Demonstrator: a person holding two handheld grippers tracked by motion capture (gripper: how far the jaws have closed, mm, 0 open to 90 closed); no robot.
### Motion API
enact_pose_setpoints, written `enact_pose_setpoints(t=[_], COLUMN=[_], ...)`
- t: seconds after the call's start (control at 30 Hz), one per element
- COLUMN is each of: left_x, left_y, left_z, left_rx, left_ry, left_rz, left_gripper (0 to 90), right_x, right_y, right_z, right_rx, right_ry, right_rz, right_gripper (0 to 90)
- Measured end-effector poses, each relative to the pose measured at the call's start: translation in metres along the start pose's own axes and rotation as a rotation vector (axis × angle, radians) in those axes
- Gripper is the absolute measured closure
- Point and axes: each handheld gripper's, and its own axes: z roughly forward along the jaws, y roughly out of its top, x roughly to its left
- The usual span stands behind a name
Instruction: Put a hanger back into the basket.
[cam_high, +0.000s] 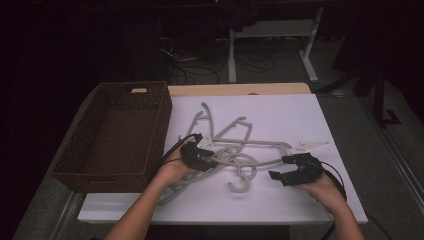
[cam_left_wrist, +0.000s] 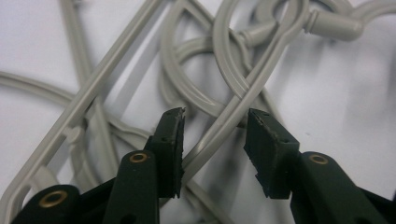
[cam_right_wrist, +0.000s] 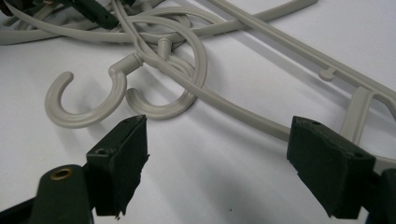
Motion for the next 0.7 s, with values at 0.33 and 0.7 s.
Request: enact_pose_setpoints(t=[0.33, 0.7], left_x=[-0.0033, -0.0064], left_y=[-0.0045, 0.0001], left_z=[0.0002, -0.0046], left_rx=[0.023, 0.043], left_ry=[-0.047, -0.076], left_rz=[0.033, 0.05], left_gripper=[66.4, 75.3], right_x=[0.0007, -0.002], right_y=[0.0006, 0.0002], right_z=[0.0008, -0.0019], right_rx=[-0.003, -0.024], right_ry=[0.003, -0.003], right_rz=[0.003, 0.009], right_gripper=[20.7, 21.1])
